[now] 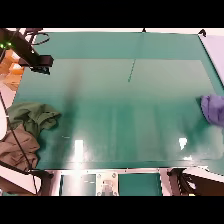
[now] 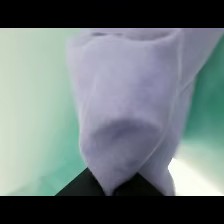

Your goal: Fold the shirts.

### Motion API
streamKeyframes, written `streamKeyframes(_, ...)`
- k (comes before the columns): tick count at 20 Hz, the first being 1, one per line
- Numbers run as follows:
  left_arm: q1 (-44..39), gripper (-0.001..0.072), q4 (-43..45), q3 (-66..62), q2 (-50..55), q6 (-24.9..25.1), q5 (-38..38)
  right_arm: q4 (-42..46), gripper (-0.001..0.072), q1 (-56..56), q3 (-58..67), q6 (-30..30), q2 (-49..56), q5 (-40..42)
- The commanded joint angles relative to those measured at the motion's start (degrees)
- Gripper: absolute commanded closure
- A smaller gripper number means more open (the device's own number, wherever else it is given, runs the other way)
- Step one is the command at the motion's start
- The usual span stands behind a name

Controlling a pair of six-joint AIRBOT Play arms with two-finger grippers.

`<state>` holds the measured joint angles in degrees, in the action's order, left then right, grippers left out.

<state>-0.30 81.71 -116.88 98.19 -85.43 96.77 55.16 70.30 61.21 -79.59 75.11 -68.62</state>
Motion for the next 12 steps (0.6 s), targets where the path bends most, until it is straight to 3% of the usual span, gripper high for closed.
streamKeyframes(1, 0.0, 0.0681, -1.8, 0.0, 0.0, -0.1, 0.0, 5.1, 0.07, 11.8, -9.8, 3.0, 2.8, 2.5)
streamKeyframes(8, 0.0, 0.0681, -1.9, 0.0, 0.0, -0.7, 0.3, 16.6, 0.0699, 14.6, -7.2, -0.2, 4.0, 5.9)
streamKeyframes(12, 0.0, 0.0681, -2.0, 0.0, 0.0, -1.3, -0.6, 16.7, 0.0699, 14.6, -4.8, -0.3, 4.0, 7.2)
